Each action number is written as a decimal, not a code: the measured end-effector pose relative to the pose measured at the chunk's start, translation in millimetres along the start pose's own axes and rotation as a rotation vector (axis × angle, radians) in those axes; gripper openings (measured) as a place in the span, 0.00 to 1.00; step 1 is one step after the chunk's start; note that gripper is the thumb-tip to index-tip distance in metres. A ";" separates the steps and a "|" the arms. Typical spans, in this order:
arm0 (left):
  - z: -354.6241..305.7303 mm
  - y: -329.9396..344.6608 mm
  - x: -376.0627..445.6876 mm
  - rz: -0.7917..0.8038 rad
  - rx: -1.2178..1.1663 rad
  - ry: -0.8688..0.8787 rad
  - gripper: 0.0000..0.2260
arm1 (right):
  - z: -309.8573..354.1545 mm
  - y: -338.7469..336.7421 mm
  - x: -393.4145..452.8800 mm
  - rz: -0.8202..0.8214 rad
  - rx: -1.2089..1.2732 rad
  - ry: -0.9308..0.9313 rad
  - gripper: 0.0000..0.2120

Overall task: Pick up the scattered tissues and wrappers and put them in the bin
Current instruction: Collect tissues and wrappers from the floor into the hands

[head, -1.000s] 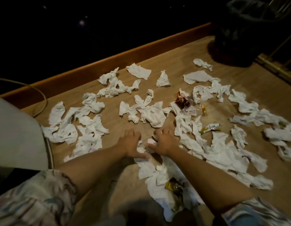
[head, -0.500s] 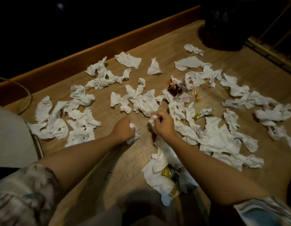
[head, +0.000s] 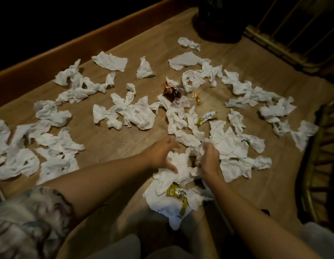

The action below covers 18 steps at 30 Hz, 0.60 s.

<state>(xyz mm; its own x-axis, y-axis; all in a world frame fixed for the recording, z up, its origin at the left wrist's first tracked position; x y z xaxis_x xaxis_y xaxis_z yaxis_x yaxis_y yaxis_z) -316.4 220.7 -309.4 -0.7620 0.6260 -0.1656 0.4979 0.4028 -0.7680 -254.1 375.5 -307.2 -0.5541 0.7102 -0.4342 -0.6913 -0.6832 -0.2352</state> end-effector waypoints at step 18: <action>78.8 -48.6 -25.1 -0.274 -0.117 -0.288 0.07 | -32.0 4.0 -55.2 0.076 -0.648 -0.661 0.12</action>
<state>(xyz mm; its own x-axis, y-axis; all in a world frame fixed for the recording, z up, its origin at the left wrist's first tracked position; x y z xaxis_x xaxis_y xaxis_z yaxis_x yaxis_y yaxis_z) -354.1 132.7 -316.7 -0.9493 0.2797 -0.1438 0.2917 0.6120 -0.7351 -211.5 328.1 -312.0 -0.8769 0.4757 0.0687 -0.3586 -0.5522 -0.7526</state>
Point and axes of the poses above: each hand's wrist, its own x-axis towards the middle knuckle, its own y-axis out of the palm, z = x × y, the point moved 10 cm from there along x, towards the middle knuckle, and after that the axes turned 11 degrees about -z, right-handed, at the moved point
